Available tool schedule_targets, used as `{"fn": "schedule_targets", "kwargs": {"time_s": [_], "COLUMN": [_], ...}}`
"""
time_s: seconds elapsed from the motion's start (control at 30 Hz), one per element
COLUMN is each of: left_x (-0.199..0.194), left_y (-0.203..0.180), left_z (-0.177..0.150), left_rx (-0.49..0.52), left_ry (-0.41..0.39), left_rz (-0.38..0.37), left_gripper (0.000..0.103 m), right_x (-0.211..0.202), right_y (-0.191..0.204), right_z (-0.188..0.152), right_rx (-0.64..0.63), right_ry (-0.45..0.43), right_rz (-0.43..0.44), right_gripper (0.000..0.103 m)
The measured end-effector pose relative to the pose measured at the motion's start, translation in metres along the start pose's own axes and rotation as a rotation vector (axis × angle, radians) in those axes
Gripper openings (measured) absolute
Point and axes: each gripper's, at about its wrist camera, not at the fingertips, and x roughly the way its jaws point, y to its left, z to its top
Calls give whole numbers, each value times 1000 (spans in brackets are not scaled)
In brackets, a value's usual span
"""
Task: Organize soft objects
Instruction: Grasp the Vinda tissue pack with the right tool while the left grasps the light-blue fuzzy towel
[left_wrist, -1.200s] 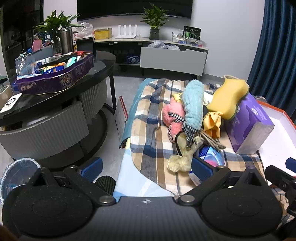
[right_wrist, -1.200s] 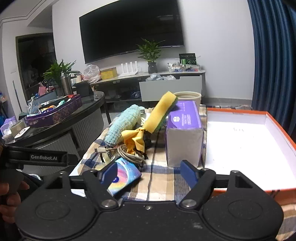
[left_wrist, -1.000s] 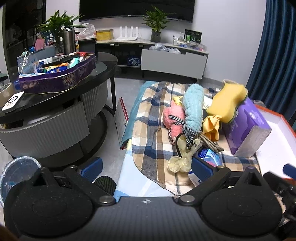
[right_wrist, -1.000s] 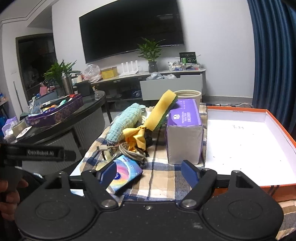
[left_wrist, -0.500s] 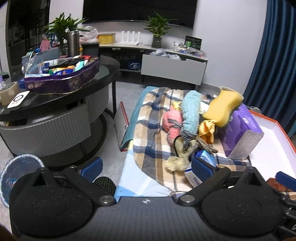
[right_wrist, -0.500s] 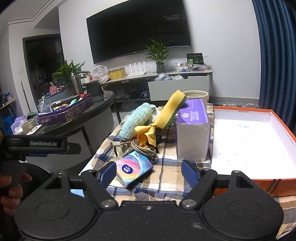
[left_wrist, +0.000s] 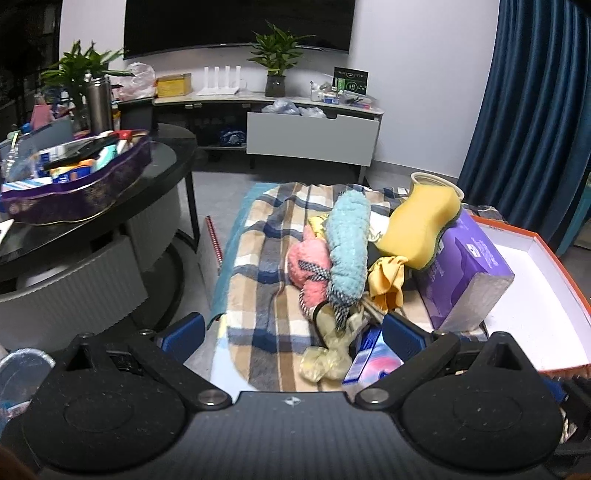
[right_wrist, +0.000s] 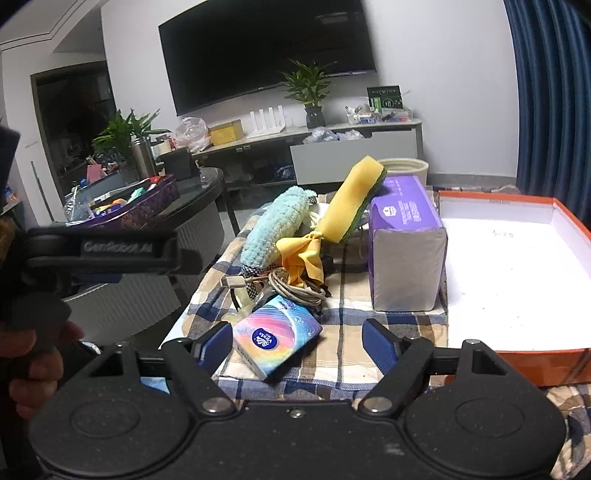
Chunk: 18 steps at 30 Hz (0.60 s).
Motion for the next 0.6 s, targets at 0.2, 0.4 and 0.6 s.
{"fn": "schedule_targets", "kwargs": {"time_s": [0.2,0.4,0.6], "left_x": [17,38,52], "left_y": [-3,-4,-4], "left_z": [10,20,31], "left_rx": [16,17,33], "left_ry": [9,30,35], "left_rz": [-19,-35,-36], "left_gripper": [103,103,103], "right_x": [20,30,45], "right_y": [5,8,15], "right_z": [-1,0,-2], "right_rx": [0,10,21], "right_ry": [43,68,100], "right_rz": [-2,-5,-3], "right_gripper": [91,91,91]}}
